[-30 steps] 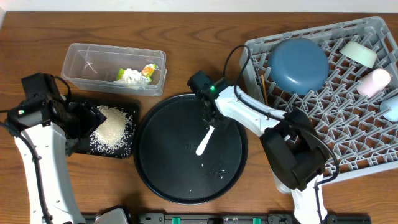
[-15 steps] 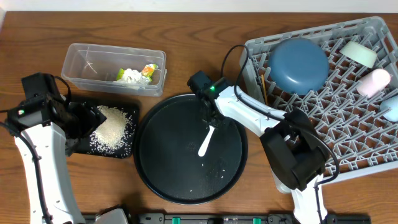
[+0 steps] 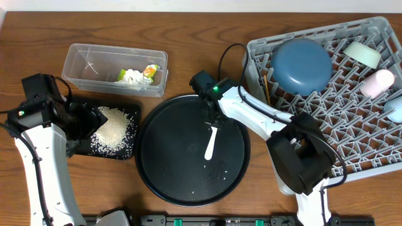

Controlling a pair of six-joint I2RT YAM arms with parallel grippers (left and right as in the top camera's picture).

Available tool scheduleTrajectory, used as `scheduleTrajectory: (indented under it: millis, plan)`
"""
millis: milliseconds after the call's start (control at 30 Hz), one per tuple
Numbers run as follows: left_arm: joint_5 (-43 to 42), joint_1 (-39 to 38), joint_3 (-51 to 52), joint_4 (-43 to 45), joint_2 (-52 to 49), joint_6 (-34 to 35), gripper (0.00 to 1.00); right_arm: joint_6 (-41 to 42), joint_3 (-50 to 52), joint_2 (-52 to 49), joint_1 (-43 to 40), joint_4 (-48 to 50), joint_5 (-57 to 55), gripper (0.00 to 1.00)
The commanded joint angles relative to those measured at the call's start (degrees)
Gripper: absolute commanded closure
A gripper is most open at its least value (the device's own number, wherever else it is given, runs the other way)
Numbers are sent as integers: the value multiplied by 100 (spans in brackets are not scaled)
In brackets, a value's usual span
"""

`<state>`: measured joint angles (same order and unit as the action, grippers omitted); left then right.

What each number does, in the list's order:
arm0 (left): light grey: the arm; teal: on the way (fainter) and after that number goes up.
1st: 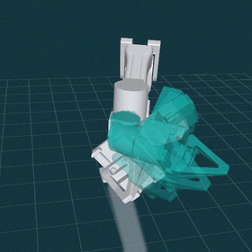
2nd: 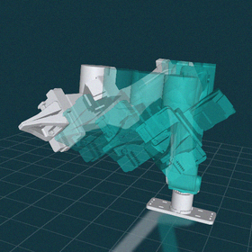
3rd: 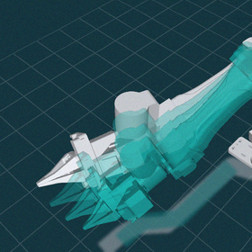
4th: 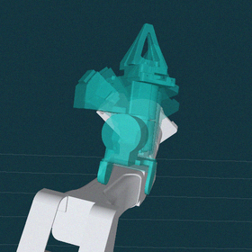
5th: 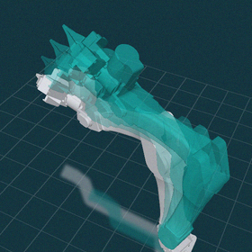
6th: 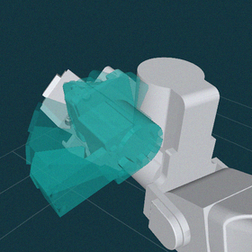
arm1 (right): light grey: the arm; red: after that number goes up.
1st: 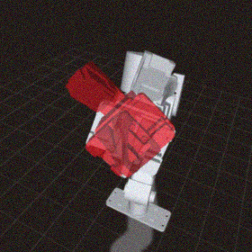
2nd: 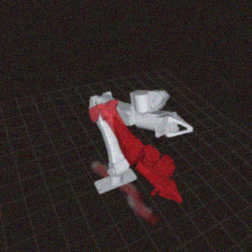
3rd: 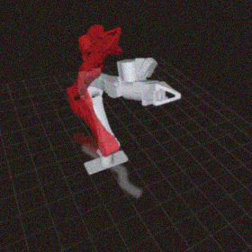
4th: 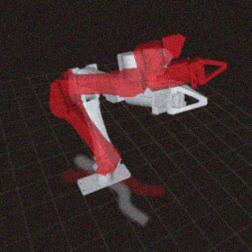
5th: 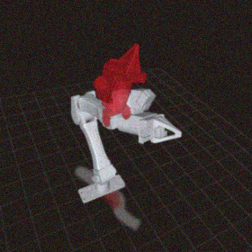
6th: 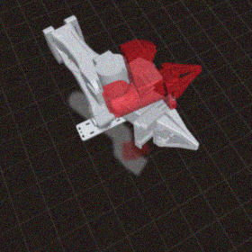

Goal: Sort waste into correct bins and load items into the dishwasher rack

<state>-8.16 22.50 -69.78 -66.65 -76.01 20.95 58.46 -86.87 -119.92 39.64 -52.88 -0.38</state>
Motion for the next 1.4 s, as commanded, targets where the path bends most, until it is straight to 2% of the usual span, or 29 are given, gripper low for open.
scheduleTrajectory:
  millis: [0,567,900,1133,1367]
  plan:
    - [72,20,33,-17,-20,-28,12,-577,-15,354,42,-120,9,85]
    - [72,20,33,-17,-20,-28,12,-2785,-15,1788,-155,-970,-315,82]
    - [72,20,33,-17,-20,-28,12,-3917,-15,2695,-1394,-1486,-546,82]
    - [72,20,33,-15,-20,-28,12,-5407,13,2684,-2249,-1558,-546,82]
    - [72,20,33,-15,-20,-28,12,-5884,184,2586,-2492,-1480,-544,82]
